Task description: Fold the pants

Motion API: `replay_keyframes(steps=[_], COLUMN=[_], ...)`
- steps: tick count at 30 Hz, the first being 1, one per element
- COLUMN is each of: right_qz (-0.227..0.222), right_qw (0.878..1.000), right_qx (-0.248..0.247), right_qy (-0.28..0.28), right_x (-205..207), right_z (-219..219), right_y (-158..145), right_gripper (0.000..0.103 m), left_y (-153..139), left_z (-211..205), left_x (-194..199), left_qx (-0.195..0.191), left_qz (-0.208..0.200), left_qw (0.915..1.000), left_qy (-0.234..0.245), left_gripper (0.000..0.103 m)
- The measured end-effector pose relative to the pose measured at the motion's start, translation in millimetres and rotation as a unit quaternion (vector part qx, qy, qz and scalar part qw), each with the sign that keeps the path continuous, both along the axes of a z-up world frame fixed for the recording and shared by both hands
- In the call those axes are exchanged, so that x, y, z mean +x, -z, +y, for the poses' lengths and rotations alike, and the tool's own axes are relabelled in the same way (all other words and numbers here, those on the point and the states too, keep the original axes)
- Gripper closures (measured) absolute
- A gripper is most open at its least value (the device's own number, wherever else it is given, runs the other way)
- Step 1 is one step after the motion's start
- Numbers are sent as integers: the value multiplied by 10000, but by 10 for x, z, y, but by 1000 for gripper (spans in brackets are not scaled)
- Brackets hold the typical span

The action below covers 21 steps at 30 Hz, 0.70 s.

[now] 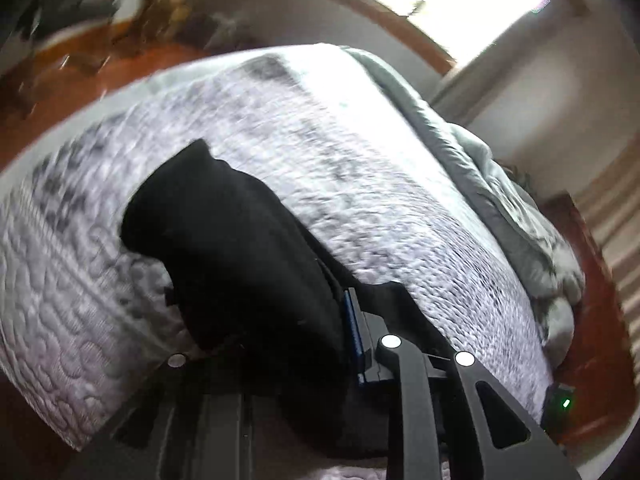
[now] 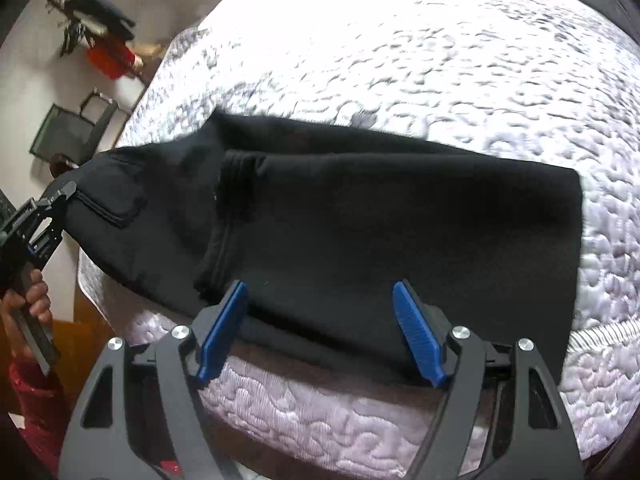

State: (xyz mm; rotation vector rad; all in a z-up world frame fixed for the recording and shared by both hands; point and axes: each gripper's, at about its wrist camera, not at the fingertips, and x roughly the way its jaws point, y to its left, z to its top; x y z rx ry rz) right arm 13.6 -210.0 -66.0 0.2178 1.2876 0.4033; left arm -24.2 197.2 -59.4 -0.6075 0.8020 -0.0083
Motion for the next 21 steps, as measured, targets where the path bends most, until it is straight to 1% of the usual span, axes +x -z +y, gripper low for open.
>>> replay_keyframes(steps=[2,5,6,8,10,14,17,18,19,21], right_qz=[-29,-63,-57,-26,9,53,87,113,142,191], right_qw=[9999,9996,9996,9993,9990,9985,9980,9977,9975,9970], right_qx=[29,71,83,122,153,152,139,137,132,119], right_qy=[97,247,275,359,423,522,616,658,687,734], right_x=[-20,-50,-55,-59,-72,-84,-88,-81,-76,-67], right_z=[-90,-219,-238,-295,-370,-450,-512,-538,-550,-587], right_y=[-32,-49,-40,-23,3,35,54,69,82,109], right_gripper=[28,28,28,28,28,28,28,28,28,28], left_y=[-120,-216,-242,-262,-265,-205,-110,-42,11,152], left_z=[-201,-482,-630,-807,-994,-1271,-1504,-1604,-1643,-1766], left_x=[25,-15,1,22,47,84,88,95,103,109], left_qx=[240,524,677,835,907,865,889,840,765,442], left_qz=[-174,-279,-309,-333,-303,-171,7,142,231,543], left_qw=[9992,9964,9942,9911,9879,9815,9722,9663,9626,9505], left_qy=[272,599,777,979,1219,1702,2164,2428,2589,3026], left_gripper=[80,80,80,80,80,80,78,75,73,60])
